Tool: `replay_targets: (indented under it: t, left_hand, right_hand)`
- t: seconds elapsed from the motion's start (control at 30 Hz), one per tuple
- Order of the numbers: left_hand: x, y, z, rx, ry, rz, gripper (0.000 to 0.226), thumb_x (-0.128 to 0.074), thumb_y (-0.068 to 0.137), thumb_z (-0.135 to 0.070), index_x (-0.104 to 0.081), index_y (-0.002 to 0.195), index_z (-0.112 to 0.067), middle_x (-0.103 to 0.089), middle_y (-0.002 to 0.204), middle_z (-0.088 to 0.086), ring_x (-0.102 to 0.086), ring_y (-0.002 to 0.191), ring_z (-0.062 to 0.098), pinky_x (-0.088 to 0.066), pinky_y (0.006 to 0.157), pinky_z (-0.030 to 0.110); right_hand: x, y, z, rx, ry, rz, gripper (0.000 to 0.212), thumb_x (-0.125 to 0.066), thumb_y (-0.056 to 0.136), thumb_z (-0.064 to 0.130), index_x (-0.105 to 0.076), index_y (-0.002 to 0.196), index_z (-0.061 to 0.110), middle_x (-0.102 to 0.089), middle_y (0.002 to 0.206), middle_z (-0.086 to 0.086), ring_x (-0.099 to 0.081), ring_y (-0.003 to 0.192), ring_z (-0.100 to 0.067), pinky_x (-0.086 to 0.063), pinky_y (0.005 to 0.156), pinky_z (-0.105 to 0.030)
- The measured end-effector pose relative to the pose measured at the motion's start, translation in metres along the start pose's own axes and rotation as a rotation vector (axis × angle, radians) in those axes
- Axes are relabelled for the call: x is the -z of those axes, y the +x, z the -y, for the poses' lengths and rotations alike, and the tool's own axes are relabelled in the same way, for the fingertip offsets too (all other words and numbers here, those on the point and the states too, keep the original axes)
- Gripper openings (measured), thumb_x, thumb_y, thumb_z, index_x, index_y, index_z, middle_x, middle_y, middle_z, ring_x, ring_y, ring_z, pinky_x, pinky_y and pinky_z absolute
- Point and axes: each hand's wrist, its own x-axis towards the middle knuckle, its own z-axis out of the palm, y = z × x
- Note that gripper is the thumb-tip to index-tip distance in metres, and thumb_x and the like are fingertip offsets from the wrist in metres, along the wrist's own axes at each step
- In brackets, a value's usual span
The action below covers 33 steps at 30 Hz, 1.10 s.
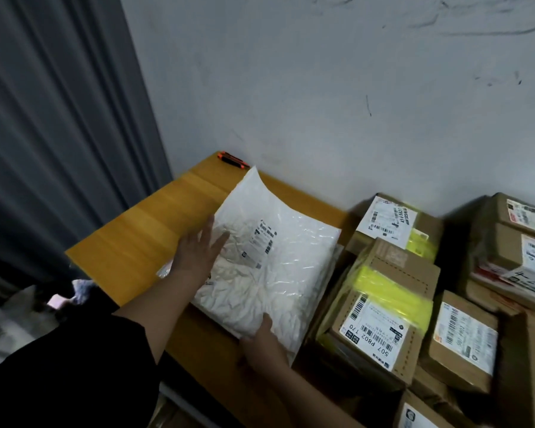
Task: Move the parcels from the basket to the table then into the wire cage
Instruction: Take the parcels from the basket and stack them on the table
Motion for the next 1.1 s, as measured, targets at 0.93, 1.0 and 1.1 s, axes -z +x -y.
replay_targets:
  t: [0.93,1.0,1.1]
  left_hand:
    - [-0.045,-0.103,-0.036,0.242,-1.11,0.275,0.049,-0.045,0.096,-0.038,-0.038,0.141,-0.019,-0.037,0.143,0.004,-0.048,0.121,0.022,-0.046,0.092,0.033]
    - [-0.045,-0.132,-0.013,0.315,-0.981,0.175,0.036,-0.04,0.097,-0.039,-0.05,0.126,-0.022,-0.056,0.123,0.001,-0.058,0.102,0.02,-0.048,0.076,0.032]
    - [-0.058,-0.182,0.017,0.426,-0.885,0.046,0.025,-0.039,0.096,-0.036,-0.055,0.102,-0.017,-0.061,0.097,0.002,-0.061,0.089,0.022,-0.046,0.068,0.033]
  right_hand:
    - [0.021,-0.005,-0.009,0.296,-1.027,-0.245,0.059,-0.037,0.097,0.048,-0.022,0.148,0.023,-0.026,0.151,-0.012,-0.017,0.142,-0.036,-0.03,0.105,-0.051]
    - [0.017,-0.018,0.001,0.429,-1.023,-0.329,0.052,-0.036,0.098,0.047,-0.033,0.142,0.019,-0.037,0.144,-0.009,-0.029,0.137,-0.032,-0.031,0.102,-0.045]
    - [-0.003,-0.044,0.02,0.621,-0.971,-0.344,0.039,-0.04,0.097,0.037,-0.046,0.129,0.016,-0.05,0.129,-0.007,-0.045,0.119,-0.029,-0.037,0.091,-0.038]
